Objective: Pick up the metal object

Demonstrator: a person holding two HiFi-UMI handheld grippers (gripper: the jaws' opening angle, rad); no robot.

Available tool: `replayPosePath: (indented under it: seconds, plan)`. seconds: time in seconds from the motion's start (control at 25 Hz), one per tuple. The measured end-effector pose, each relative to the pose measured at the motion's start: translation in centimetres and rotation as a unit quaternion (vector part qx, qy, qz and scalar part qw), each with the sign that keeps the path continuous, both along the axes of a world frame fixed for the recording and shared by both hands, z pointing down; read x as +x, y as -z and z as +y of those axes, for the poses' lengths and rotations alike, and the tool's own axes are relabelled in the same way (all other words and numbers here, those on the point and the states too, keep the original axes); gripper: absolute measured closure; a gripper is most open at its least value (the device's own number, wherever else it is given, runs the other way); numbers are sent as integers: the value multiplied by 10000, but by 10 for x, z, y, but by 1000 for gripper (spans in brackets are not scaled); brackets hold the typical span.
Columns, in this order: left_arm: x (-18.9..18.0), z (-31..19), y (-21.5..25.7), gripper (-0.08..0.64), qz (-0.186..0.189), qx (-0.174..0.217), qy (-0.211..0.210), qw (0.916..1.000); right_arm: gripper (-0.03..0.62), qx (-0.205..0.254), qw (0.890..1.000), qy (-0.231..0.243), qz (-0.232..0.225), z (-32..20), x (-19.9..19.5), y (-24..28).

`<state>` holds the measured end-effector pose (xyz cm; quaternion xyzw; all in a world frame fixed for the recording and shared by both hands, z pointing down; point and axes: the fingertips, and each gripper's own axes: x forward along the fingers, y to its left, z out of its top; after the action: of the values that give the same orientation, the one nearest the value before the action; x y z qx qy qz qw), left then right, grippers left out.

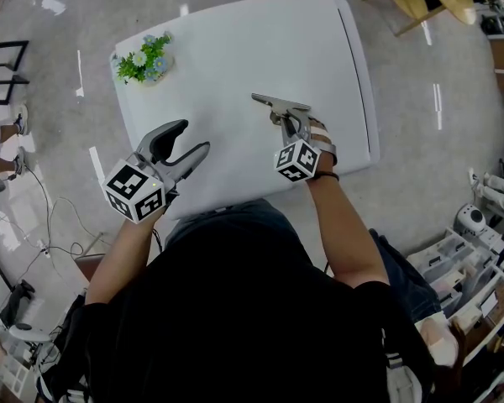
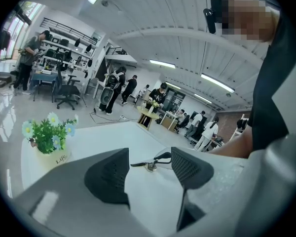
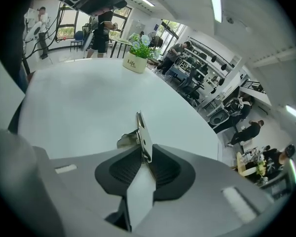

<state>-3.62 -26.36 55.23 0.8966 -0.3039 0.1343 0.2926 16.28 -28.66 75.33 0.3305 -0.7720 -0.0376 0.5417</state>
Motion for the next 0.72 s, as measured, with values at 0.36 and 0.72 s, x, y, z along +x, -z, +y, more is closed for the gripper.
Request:
replayPosePath:
  seconds: [0.36, 0.72]
  plan:
    - [-2, 0, 0, 175, 22, -21, 19, 10000, 537, 82, 9998, 116, 120, -4, -1, 2]
    - [-5, -4, 5, 175, 50, 9, 58, 10000, 555, 215, 9995, 94, 231, -14, 1, 9]
